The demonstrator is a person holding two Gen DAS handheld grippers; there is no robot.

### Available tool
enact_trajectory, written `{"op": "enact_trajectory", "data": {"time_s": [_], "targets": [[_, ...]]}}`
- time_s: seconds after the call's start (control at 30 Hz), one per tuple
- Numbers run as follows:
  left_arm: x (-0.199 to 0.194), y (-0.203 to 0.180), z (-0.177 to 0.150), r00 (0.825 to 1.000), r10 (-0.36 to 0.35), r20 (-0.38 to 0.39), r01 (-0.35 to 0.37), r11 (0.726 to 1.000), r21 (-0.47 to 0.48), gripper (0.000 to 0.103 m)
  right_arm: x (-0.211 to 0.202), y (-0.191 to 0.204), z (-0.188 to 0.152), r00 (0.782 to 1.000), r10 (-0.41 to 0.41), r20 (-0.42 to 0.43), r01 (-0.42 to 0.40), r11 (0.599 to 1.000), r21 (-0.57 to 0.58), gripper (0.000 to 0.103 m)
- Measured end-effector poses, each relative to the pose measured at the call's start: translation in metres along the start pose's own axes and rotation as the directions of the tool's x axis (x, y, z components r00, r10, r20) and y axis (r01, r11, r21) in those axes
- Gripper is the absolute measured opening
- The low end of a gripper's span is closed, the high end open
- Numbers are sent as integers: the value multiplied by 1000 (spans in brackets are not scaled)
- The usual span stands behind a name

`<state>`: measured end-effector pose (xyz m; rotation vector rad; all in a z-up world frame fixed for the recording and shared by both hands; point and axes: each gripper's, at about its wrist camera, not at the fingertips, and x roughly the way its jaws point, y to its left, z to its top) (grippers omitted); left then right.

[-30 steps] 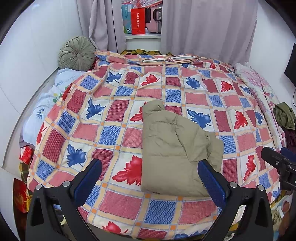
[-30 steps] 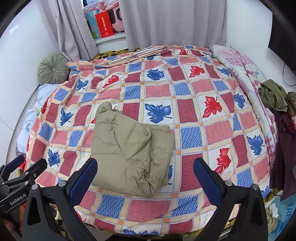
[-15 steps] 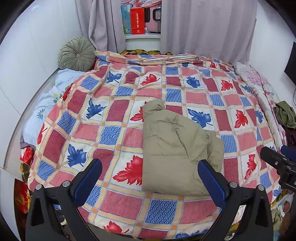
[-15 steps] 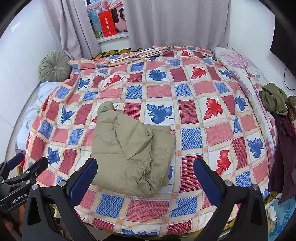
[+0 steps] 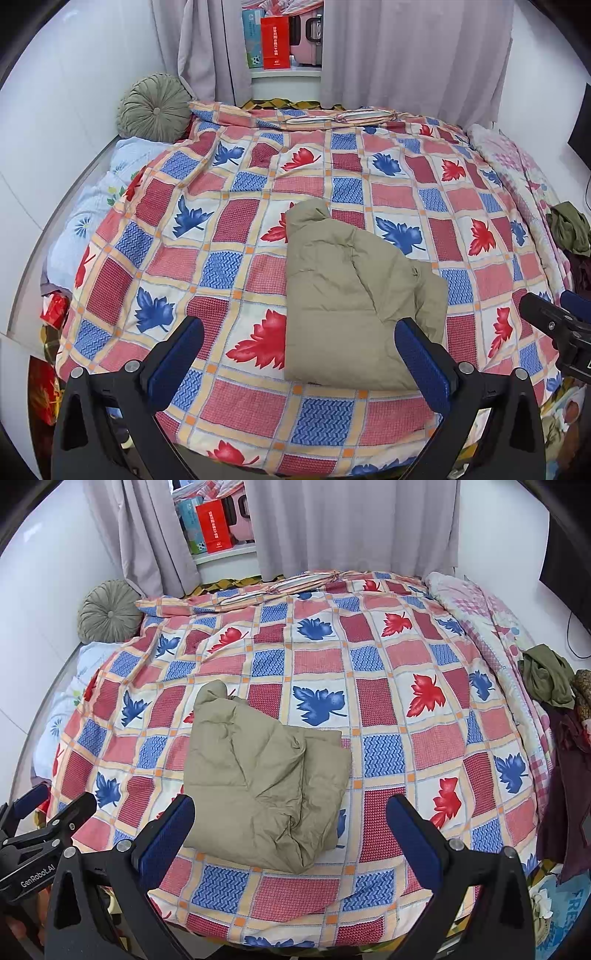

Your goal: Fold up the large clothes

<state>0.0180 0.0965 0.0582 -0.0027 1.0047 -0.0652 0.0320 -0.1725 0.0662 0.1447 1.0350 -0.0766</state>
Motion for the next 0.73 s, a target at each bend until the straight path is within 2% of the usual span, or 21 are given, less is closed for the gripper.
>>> {"op": "enact_trajectory", "data": {"time_s": [0.73], "targets": [[1, 18, 5, 1000, -16, 2, 16, 1000, 12, 103, 0, 2, 0, 1000, -2, -1, 2, 1000, 1, 103]]}}
